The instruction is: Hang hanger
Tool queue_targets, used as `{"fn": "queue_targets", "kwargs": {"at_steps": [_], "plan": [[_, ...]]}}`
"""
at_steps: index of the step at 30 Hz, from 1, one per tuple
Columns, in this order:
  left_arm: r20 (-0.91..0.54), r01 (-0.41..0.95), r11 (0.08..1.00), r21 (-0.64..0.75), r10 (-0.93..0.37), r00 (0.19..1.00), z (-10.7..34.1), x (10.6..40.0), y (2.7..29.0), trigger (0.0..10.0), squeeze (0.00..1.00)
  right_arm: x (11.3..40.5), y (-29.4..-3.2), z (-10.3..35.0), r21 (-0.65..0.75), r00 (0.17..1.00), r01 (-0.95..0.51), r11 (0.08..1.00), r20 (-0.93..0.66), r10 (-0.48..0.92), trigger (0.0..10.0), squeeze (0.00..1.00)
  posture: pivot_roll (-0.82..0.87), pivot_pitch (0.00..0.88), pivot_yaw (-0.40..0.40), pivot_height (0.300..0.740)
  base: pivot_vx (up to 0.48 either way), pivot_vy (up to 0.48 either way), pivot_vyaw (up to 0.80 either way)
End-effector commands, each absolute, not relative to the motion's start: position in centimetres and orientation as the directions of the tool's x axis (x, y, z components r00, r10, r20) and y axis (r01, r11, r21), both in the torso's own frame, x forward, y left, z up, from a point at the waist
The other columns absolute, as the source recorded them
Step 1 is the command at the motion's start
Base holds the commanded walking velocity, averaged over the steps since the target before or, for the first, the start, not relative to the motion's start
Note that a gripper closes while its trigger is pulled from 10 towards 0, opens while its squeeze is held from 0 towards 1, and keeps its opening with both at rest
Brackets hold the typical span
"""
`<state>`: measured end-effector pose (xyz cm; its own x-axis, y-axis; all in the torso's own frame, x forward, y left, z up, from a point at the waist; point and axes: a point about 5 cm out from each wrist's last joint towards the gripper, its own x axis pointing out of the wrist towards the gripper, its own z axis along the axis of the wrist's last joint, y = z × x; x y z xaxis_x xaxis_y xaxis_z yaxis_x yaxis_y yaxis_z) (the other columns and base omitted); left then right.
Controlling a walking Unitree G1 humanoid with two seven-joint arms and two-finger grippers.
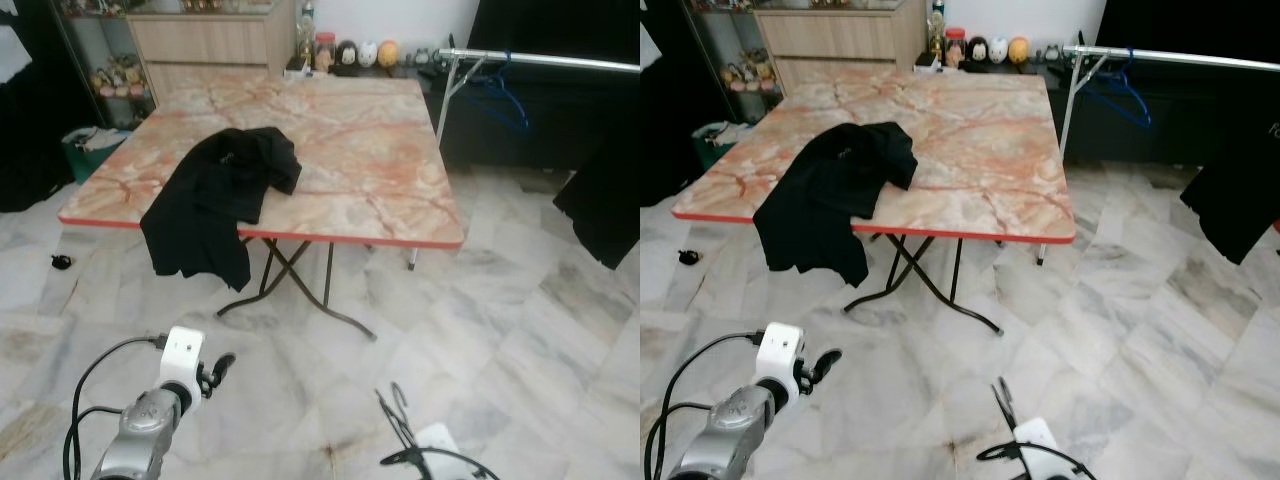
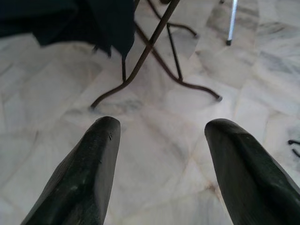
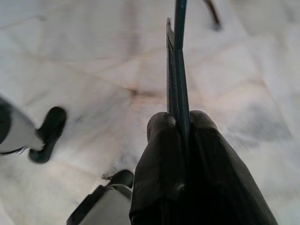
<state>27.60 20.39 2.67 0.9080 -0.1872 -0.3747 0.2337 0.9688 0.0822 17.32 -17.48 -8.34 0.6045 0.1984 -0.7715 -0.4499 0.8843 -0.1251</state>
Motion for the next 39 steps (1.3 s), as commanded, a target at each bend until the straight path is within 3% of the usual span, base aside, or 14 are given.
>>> {"fn": "queue_targets", "kwargs": {"at_steps": [1, 4, 6, 8, 15, 19, 22, 26, 29, 30, 32, 35, 39], "plan": [[-0.363, 0.268, 0.958, 0.105, -0.214, 0.907, 3.2, 27.9, 20.6, 10.0, 0.00, 17.5, -17.1, -8.2, -0.109, 0.571, -0.537, 0.837, -0.777, 0.265, 10.0, 0.00, 0.03, 0.000, -0.008, 0.740, 0.000, 0.000, 0.00], [-0.349, 0.317, 0.942, 0.107, -0.263, 0.899, 3.7, 28.3, 20.2, 10.0, 0.00, 17.6, -16.7, -8.1, -0.098, 0.531, -0.612, 0.785, -0.787, 0.315, 10.0, 0.00, 0.03, 0.000, -0.010, 0.740, 0.000, 0.000, 0.00], [-0.348, 0.408, 0.905, 0.119, -0.347, 0.871, 4.2, 28.3, 19.5, 10.0, 0.00, 24.8, -19.7, -1.9, -0.095, 0.577, -0.713, 0.695, -0.642, 0.505, 10.0, 0.00, 0.03, 0.000, -0.015, 0.740, 0.000, 0.000, 0.00], [-0.350, 0.420, 0.900, 0.120, -0.357, 0.866, 4.2, 28.3, 19.5, 10.0, 0.00, 25.5, -20.1, -1.0, -0.095, 0.572, -0.730, 0.677, -0.627, 0.529, 10.0, 0.00, 0.03, 0.000, -0.015, 0.740, 0.000, 0.000, 0.00], [-0.352, 0.513, 0.852, 0.106, -0.451, 0.820, 4.6, 28.0, 19.2, 10.0, 0.00, 25.9, -21.1, 1.1, -0.027, 0.438, -0.840, 0.542, -0.623, 0.648, 10.0, 0.00, 0.03, 0.000, -0.021, 0.740, 0.000, 0.000, 0.00], [-0.348, 0.574, 0.815, 0.086, -0.515, 0.783, 5.1, 27.9, 18.9, 10.0, 0.00, 26.0, -20.9, 1.6, 0.094, 0.359, -0.860, 0.502, -0.588, 0.725, 10.0, 0.00, 0.03, 0.000, -0.023, 0.740, 0.000, 0.000, 0.00], [-0.330, 0.628, 0.773, 0.090, -0.572, 0.751, 5.8, 27.9, 18.4, 10.0, 0.00, 25.0, -21.4, 1.2, 0.141, 0.219, -0.899, 0.414, -0.673, 0.706, 10.0, 0.00, 0.04, 0.000, -0.029, 0.740, 0.000, 0.000, 0.00], [-0.310, 0.662, 0.744, 0.088, -0.611, 0.728, 6.3, 27.8, 18.0, 10.0, 0.00, 24.7, -21.6, 0.9, 0.147, 0.193, -0.903, 0.403, -0.700, 0.688, 10.0, 0.00, 0.04, 0.000, -0.030, 0.740, 0.000, 0.000, 0.00], [-0.370, 0.780, 0.623, 0.059, -0.712, 0.597, 6.5, 26.6, 17.7, 10.0, 0.00, 24.1, -21.1, 1.4, 0.221, 0.083, -0.929, 0.297, -0.659, 0.747, 10.0, 0.00, 0.05, 0.000, -0.037, 0.740, 0.000, 0.000, 0.00], [-0.370, 0.780, 0.623, 0.059, -0.712, 0.597, 6.5, 26.6, 17.7, 10.0, 0.00, 24.1, -21.1, 1.4, 0.221, 0.083, -0.929, 0.297, -0.659, 0.747, 10.0, 0.00, 0.05, 0.000, -0.037, 0.740, 0.000, 0.000, 0.00], [-0.407, 0.843, 0.539, 0.009, -0.768, 0.495, 6.7, 25.9, 17.4, 10.0, 0.00, 24.3, -20.8, 1.9, 0.238, 0.044, -0.938, 0.251, -0.636, 0.770, 10.0, 0.00, 0.06, 0.000, -0.042, 0.740, 0.000, 0.000, 0.00], [-0.417, 0.871, 0.490, -0.020, -0.796, 0.438, 6.7, 25.7, 16.8, 10.0, 0.00, 25.0, -20.5, 2.4, 0.229, 0.056, -0.941, 0.251, -0.623, 0.780, 10.0, 0.00, 0.07, 0.000, -0.045, 0.740, 0.000, 0.000, 0.00], [-0.406, 0.882, 0.470, -0.042, -0.815, 0.415, 6.6, 25.7, 16.0, 10.0, 0.00, 25.8, -19.9, 3.3, 0.201, 0.080, -0.949, 0.244, -0.593, 0.801, 10.0, 0.00, 0.06, 0.000, -0.045, 0.740, 0.000, 0.000, 0.00]]}}
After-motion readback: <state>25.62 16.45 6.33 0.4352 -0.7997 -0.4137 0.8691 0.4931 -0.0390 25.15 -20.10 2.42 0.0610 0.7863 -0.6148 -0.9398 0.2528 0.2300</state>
